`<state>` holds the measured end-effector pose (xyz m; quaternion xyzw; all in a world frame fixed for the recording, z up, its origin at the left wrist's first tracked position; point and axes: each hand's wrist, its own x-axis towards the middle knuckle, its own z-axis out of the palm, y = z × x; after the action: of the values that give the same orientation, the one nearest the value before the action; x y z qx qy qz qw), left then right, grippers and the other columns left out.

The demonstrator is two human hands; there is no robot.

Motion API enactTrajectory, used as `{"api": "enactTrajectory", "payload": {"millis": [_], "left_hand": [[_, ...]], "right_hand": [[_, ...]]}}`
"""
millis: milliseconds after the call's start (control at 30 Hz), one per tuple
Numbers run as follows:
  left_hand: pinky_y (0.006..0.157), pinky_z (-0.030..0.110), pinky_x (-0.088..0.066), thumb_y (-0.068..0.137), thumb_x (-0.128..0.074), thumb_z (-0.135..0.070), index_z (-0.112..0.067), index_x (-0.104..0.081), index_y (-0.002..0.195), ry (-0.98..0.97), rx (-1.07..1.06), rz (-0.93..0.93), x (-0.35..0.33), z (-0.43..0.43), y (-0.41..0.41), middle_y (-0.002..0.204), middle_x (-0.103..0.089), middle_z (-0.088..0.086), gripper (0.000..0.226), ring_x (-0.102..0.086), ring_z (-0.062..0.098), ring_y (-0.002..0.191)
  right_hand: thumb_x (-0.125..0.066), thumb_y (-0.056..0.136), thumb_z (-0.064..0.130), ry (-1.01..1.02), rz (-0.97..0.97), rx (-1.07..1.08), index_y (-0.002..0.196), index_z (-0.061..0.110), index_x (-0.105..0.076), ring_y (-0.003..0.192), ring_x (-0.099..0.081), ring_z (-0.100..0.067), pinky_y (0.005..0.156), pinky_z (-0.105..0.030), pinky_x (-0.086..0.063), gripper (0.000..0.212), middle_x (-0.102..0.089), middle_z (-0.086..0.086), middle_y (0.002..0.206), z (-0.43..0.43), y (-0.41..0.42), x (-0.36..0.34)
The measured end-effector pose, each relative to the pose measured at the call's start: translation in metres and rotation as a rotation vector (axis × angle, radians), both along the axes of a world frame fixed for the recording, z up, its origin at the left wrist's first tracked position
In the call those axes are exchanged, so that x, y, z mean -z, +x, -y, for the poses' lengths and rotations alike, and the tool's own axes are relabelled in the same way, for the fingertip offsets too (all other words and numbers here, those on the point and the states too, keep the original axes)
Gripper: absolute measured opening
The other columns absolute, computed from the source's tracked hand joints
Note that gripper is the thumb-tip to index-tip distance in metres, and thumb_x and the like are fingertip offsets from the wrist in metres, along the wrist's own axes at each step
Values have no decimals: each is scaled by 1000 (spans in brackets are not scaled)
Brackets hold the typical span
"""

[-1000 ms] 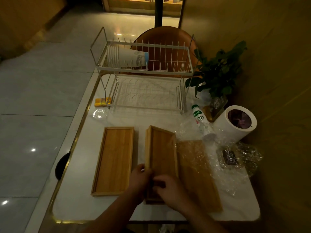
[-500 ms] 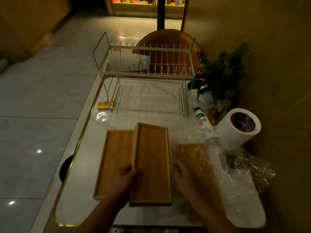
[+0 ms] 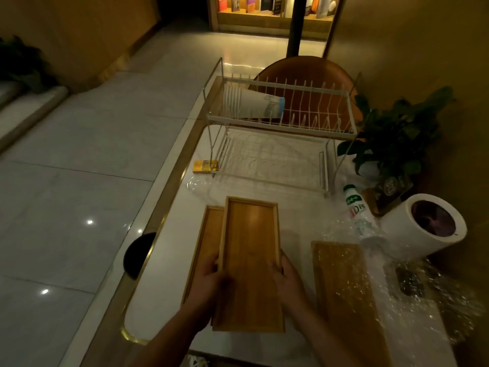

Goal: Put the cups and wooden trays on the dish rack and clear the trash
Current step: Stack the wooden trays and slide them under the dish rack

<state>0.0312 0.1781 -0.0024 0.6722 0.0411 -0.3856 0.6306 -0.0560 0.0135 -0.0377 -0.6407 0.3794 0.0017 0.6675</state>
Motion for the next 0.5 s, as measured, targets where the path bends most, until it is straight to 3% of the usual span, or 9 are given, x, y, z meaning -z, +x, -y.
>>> {"api": "enactTrajectory", "payload": {"millis": [133, 233, 300, 400, 500], "left_hand": [[97, 54, -53, 97, -59, -31, -36, -55, 135, 53, -28, 90, 0, -4, 1, 126, -66, -1, 38, -65, 24, 111], [100, 56, -50, 96, -59, -36, -29, -50, 142, 119, -59, 110, 4, -11, 4, 129, -63, 3, 47, -63, 28, 114], [99, 56, -51, 97, -59, -34, -26, -53, 139, 163, -72, 150, 5, -16, 8, 125, -66, 4, 44, -65, 28, 110], [94, 53, -54, 97, -59, -34, -20, -64, 127, 279, -13, 251, 7, -24, 21, 116, -69, 7, 33, -67, 26, 102], [90, 50, -55, 95, -60, -36, -12, -68, 111, 406, 120, 326, 12, -30, 39, 108, -67, 12, 29, -67, 26, 96]], "right_hand": [[-45, 100, 35, -4, -20, 62, 138, 30, -47, 104, -59, -8, 92, -37, -52, 38, -61, 9, 121, -15, 11, 5], [-46, 100, 34, -62, -35, 71, 129, 28, -51, 98, -59, -5, 89, -31, -48, 30, -61, 2, 124, -24, 20, 9], [-46, 100, 36, -86, -73, 61, 135, 20, -49, 109, -58, -14, 96, -32, -46, 39, -57, -2, 132, -30, 26, 13], [-48, 99, 37, -176, -129, 34, 143, 18, -42, 123, -51, -22, 96, -28, -39, 48, -52, 4, 130, -36, 35, 14], [-50, 98, 37, -287, -143, 42, 138, 21, -48, 121, -55, -28, 95, -33, -44, 43, -58, -5, 130, -41, 44, 15]]}}
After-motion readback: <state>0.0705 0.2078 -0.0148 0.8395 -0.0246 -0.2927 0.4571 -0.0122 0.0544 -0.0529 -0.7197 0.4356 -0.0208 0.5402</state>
